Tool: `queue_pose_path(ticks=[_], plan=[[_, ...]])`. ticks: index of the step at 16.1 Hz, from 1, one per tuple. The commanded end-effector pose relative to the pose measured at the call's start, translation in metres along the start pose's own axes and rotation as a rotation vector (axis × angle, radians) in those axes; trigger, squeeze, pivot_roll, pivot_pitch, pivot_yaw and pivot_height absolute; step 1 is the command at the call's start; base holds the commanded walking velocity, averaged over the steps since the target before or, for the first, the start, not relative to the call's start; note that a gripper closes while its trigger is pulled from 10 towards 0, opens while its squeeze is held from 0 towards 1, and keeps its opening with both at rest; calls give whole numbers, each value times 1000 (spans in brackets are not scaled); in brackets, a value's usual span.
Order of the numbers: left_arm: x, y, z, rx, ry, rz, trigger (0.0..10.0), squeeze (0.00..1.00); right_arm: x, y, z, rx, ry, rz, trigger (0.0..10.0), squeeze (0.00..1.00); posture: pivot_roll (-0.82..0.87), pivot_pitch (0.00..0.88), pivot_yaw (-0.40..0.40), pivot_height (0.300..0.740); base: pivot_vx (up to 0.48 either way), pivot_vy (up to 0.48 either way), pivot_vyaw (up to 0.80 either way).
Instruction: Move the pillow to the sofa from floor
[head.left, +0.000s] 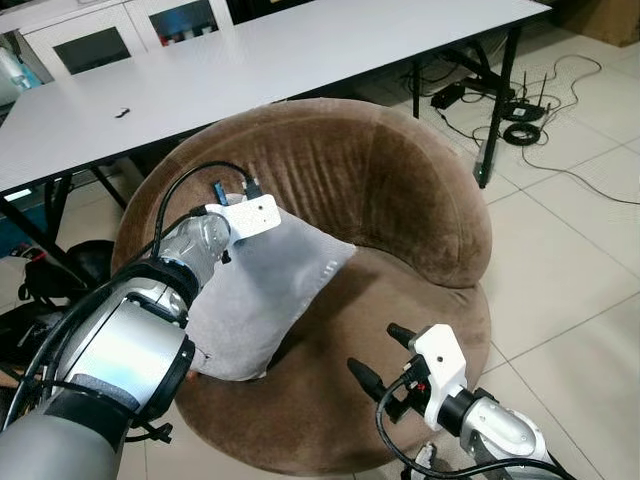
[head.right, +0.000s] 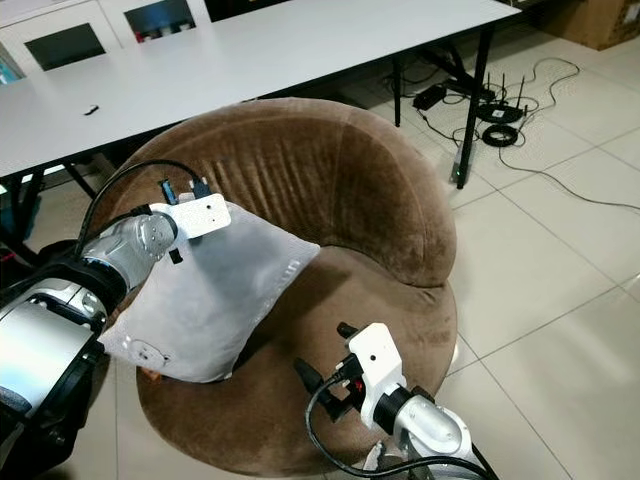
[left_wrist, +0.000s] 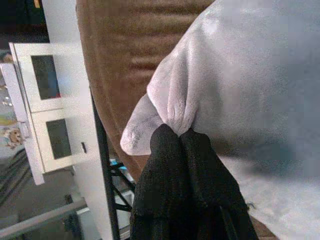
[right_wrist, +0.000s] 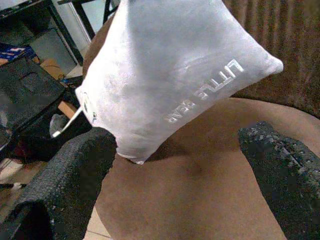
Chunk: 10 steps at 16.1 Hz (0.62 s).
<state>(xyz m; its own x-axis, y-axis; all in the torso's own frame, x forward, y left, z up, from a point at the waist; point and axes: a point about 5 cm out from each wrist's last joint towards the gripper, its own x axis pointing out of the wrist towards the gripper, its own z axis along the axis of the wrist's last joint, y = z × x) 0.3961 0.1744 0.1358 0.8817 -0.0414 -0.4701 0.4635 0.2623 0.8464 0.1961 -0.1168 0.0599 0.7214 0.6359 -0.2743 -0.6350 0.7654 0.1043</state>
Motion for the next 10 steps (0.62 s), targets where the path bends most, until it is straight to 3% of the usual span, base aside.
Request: queue_pose_path(ticks=[1, 7, 8, 10], plan=[[-2, 6, -7, 31, 25, -5, 0, 0, 3, 6, 4, 15, -13, 15, 10000, 0, -342, 59, 230, 740, 0, 0, 0], [-3, 9, -11, 57, 43, -26, 0, 0, 0, 12, 7, 25, -6, 16, 10000, 0, -343, 69, 235, 740, 0, 0, 0], [-3, 10, -11, 94, 45, -11, 0, 0, 1, 12, 7, 26, -4, 14, 10000, 0, -343, 69, 235, 740, 0, 0, 0], [-2, 4, -9, 58, 30, -81, 0, 0, 0, 11, 6, 27, 1, 9, 10000, 0, -344, 63, 237, 740, 0, 0, 0]])
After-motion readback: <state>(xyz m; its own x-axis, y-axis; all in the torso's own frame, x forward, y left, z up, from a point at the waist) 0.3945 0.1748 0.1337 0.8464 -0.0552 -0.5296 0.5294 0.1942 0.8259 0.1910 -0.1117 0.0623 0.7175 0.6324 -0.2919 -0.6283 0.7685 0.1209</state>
